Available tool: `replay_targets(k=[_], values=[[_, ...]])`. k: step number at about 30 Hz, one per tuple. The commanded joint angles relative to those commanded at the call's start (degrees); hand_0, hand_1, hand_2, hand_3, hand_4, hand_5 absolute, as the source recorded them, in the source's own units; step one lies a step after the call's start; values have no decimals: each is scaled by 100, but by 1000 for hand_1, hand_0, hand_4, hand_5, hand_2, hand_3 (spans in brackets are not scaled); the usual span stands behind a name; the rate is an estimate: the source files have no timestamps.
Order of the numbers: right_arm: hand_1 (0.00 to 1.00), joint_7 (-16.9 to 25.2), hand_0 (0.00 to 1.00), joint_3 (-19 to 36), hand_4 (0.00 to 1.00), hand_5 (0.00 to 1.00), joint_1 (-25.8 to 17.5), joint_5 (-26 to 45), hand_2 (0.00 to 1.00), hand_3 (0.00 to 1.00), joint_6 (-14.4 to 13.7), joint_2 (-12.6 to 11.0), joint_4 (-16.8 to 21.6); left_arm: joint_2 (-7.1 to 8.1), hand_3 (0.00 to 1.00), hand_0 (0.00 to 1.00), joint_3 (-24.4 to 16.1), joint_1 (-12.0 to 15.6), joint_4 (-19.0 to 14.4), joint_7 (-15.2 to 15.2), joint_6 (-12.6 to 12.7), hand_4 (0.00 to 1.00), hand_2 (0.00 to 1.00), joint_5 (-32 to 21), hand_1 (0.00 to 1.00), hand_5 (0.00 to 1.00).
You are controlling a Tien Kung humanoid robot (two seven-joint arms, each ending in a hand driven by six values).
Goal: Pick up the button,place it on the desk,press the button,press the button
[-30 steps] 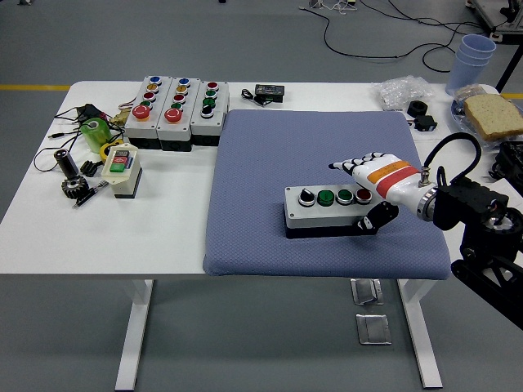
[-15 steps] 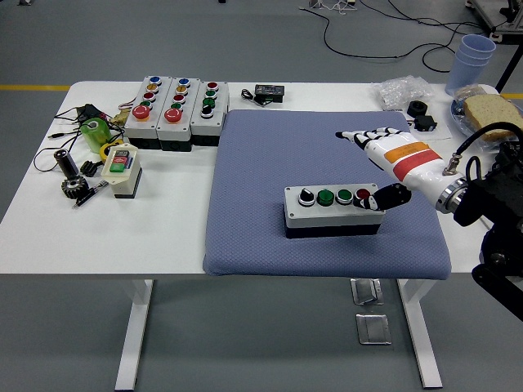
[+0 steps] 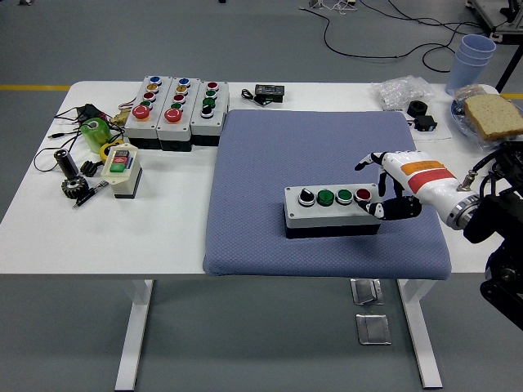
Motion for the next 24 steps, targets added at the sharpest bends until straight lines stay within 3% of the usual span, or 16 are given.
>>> replay_targets(k=[18,24], values=[[2,-77,78,-105,736,423,-73,59,184,644,264,35,-90,1,564,645,5,-10,0,-3,-16,308,601,21,606,857],[2,-160,82,-115,735,431,-81,83,184,640,344,69,-281,0,562,645,9,-14,0,-4,-19,309,601,14,606,859]])
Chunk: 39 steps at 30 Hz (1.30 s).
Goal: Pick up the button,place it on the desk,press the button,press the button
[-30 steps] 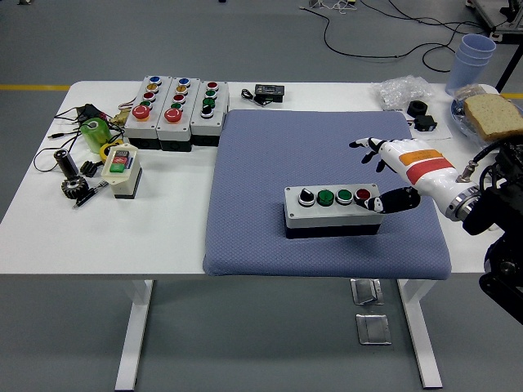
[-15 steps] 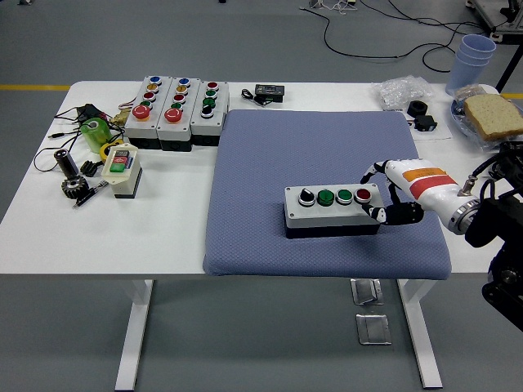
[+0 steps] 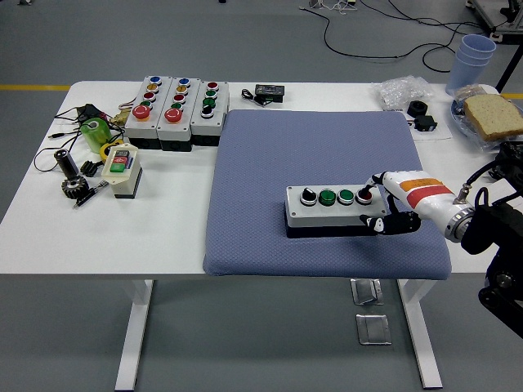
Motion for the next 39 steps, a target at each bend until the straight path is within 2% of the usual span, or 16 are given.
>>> replay_targets(k=[10,13,19,25,39], values=[[2,-62,81,-129,737,437,-46,7,185,639,156,-3,4,-9,564,645,-15,29,0,5,-1,310,601,20,607,861],[2,-51,84,-66,737,436,-55,-35,185,639,31,-8,62,-10,564,645,-20,41,0,7,-4,309,601,42,606,859],[2,-71,83,31,737,439,-36,-192,184,641,-427,46,228,-12,565,645,-24,68,0,10,-16,308,601,82,606,861],[2,-48,82,-57,736,440,22,-210,184,643,-574,171,220,-15,564,645,-32,84,0,13,-21,308,601,99,607,860],[2,-60,84,-358,743,443,70,-168,184,645,-430,227,36,-7,566,645,-15,67,0,10,-15,309,603,63,606,857]])
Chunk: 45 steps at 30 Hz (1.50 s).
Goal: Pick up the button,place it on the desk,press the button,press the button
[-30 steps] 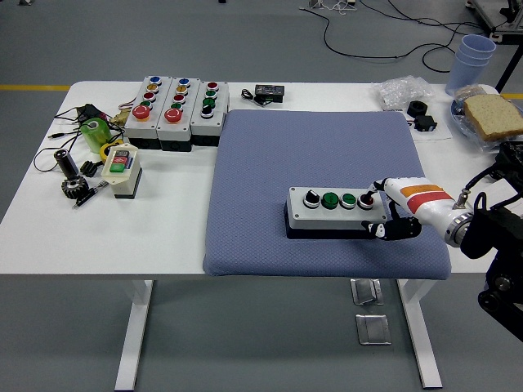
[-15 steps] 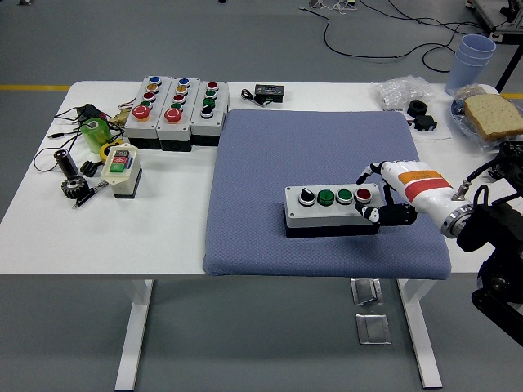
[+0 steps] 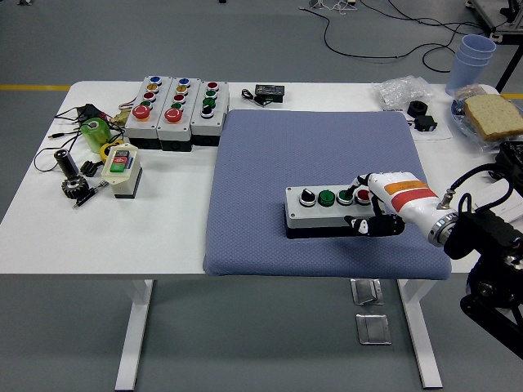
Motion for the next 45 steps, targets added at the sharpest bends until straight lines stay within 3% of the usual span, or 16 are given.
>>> replay_targets(k=[11,15,20,21,26,27,32,33,38,39,40,45], values=[[2,-16,85,-44,745,442,16,7,183,647,73,2,-100,3,564,645,0,-36,0,-2,5,309,603,-25,607,857],[2,27,93,173,749,437,-7,47,188,650,-55,15,-1,2,563,645,4,-37,0,-2,8,309,603,-29,607,857],[2,232,93,557,749,437,-70,281,188,650,-689,13,25,5,563,645,16,-41,0,-4,5,309,603,-26,607,857],[115,248,265,585,757,430,-76,307,338,737,-758,13,22,5,563,645,17,-41,0,-4,5,309,603,-27,606,857],[115,420,265,936,757,430,-268,1188,338,737,-1290,52,-165,8,563,645,30,-47,0,-9,1,309,603,-25,606,857],[649,482,666,1006,764,405,-323,1333,764,840,-1347,66,-180,8,563,645,30,-46,0,-8,3,309,603,-31,606,857],[649,1029,666,1200,764,405,-582,2395,764,840,-1558,176,-264,9,563,645,41,-48,0,-10,2,309,603,-30,606,857],[761,1143,775,1214,752,382,-622,2619,866,855,-1576,199,-271,10,563,645,46,-49,0,-11,1,309,602,-27,606,857],[761,1810,775,1501,752,382,-964,3848,866,855,-1748,404,-210,9,563,645,62,-45,0,-12,-1,309,602,-37,606,857],[729,1920,767,1577,759,409,-1017,4071,826,787,-1764,438,-219,9,564,646,64,-46,0,-12,-2,309,602,-35,606,857],[729,2039,767,1684,759,409,-1081,4332,826,787,-1774,476,-242,8,564,646,67,-46,0,-13,-2,309,602,-34,606,857],[715,2130,746,1877,757,405,-1236,5523,802,763,-1757,516,-312,7,563,646,76,-46,0,-14,-5,309,602,-33,606,857]])
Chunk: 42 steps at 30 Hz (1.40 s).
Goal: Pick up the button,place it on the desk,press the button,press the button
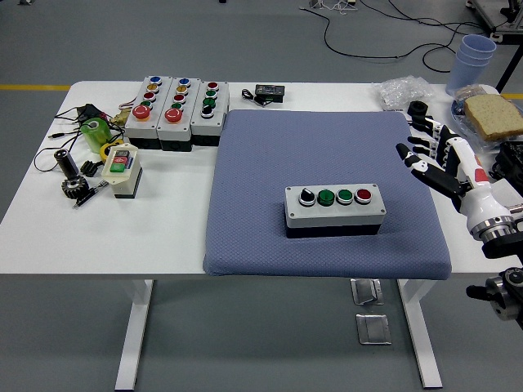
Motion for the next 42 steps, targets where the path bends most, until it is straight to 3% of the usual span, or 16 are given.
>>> replay_targets(k=[16,42], values=[[688,-86,722,102,750,375,-187,3663,746,734,74,69,-64,-13,561,644,-26,54,0,-5,-16,310,603,48,606,858],[661,-114,704,104,710,331,-192,3831,718,694,134,93,-117,-9,565,645,30,9,0,-19,8,309,603,-70,606,862]])
